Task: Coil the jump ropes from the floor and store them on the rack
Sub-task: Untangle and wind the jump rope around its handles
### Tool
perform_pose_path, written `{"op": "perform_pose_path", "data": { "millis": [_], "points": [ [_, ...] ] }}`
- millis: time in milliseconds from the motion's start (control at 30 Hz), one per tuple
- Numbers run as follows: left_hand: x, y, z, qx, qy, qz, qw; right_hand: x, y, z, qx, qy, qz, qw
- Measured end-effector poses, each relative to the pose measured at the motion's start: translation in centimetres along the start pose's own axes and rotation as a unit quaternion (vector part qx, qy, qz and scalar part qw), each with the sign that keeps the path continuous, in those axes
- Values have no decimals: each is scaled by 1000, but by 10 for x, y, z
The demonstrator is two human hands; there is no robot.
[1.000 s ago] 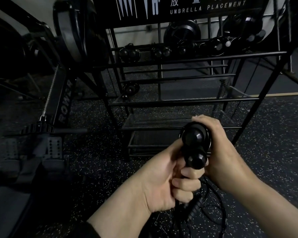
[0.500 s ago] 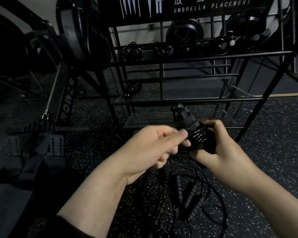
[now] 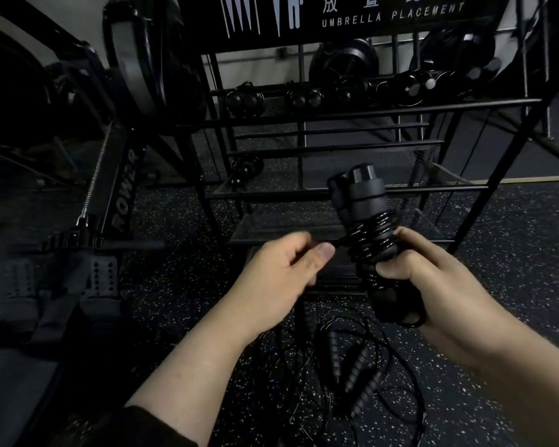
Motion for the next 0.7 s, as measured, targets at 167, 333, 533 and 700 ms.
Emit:
{"op": "perform_pose_path", "data": {
  "millis": [167,333,533,700],
  "points": [
    [1,16,2,109,-14,-56,992,1,6,11,-148,76,-120,979],
    [4,15,5,167,-14,-52,985,4,13,25,-263,123,-240,926],
    [2,7,-2,144,-6,77,987,-2,6,20,-61,81,-24,995],
    [0,8,0,102,9,82,991,1,12,14,25,31,-9,999]
  ]
}}
Point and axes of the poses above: each hand's wrist, its own x-axis away from the middle knuckle, its own y-axis out of the palm, z = x × y, the point moved 5 cm from there along -x, towards the middle knuckle, and after that the axes turned 5 degrees about -z, right-handed, at the moved point
